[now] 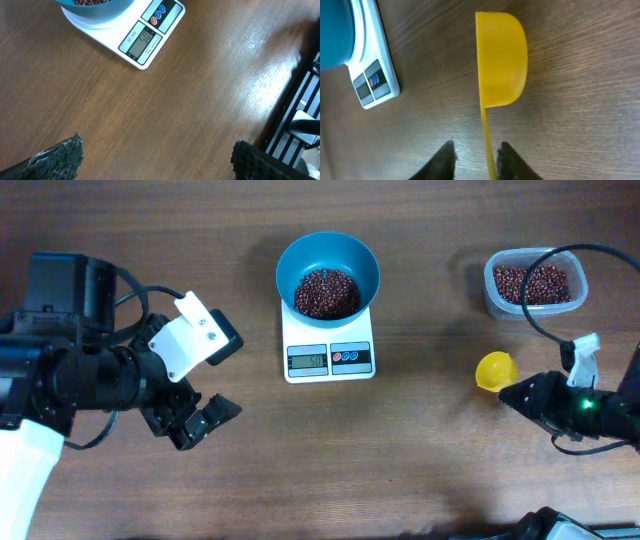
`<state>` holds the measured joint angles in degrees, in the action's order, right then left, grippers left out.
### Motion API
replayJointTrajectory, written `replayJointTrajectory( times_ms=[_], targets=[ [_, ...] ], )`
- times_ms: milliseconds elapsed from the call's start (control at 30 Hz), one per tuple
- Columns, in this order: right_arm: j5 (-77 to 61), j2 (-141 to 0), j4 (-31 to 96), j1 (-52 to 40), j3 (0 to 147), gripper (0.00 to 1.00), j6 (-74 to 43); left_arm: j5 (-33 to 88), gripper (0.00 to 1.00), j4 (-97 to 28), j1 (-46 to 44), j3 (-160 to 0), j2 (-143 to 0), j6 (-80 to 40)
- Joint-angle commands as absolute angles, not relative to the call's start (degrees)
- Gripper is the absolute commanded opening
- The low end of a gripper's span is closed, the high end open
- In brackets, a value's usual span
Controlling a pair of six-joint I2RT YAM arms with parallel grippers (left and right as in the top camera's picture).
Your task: Scoop item into bowl and weigh 50g on scale
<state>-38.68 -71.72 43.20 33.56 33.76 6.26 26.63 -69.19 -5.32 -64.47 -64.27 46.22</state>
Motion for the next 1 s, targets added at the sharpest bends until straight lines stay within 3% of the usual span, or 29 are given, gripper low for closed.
replayJointTrajectory(
  times_ms=[0,33,100,133,300,400,567,767,867,967],
  targets=[
    [-37.52,-71.61,43.48,33.85,33.52,0.45,6.61,27.62,0.98,-69.12,-5.19,-65.19,-63.99,45.71],
    [-36.32,-71.61,43.51,33.85,33.52,0.59,6.61,27.62,0.99,-69.12,-5.19,-65.19,-63.99,45.71],
    [-32.32,-71.61,43.42,33.82,33.52,0.74,6.63,27.62,0.98,-69.12,-5.19,-65.19,-63.99,45.71],
    [-29.41,-71.61,43.44,33.82,33.52,0.99,6.61,27.62,0.99,-69.12,-5.19,-65.19,-63.99,45.71],
    [-15.16,-71.61,42.59,33.82,33.54,0.99,6.63,27.62,0.99,-69.12,-5.19,-65.19,-63.99,45.71],
    [-14.20,-71.61,39.29,33.82,33.67,0.99,7.33,27.62,0.99,-69.12,-5.19,-65.19,-63.99,45.71],
    [-14.98,-71.59,47.62,33.78,50.85,0.99,7.29,27.62,0.99,-69.12,-5.19,-65.19,-63.99,45.71],
    [-43.62,-69.89,50.37,33.78,80.75,0.99,9.13,27.64,0.99,-69.12,-5.19,-65.19,-63.99,45.71],
    [-55.33,-66.46,50.39,33.78,82.85,0.99,-1.76,27.64,0.99,-69.12,-5.19,-65.19,-63.99,45.71],
    [-54.08,-66.46,53.41,33.78,82.83,0.99,-2.22,27.62,0.99,-69.12,-5.19,-65.19,-63.99,45.71]
  ],
)
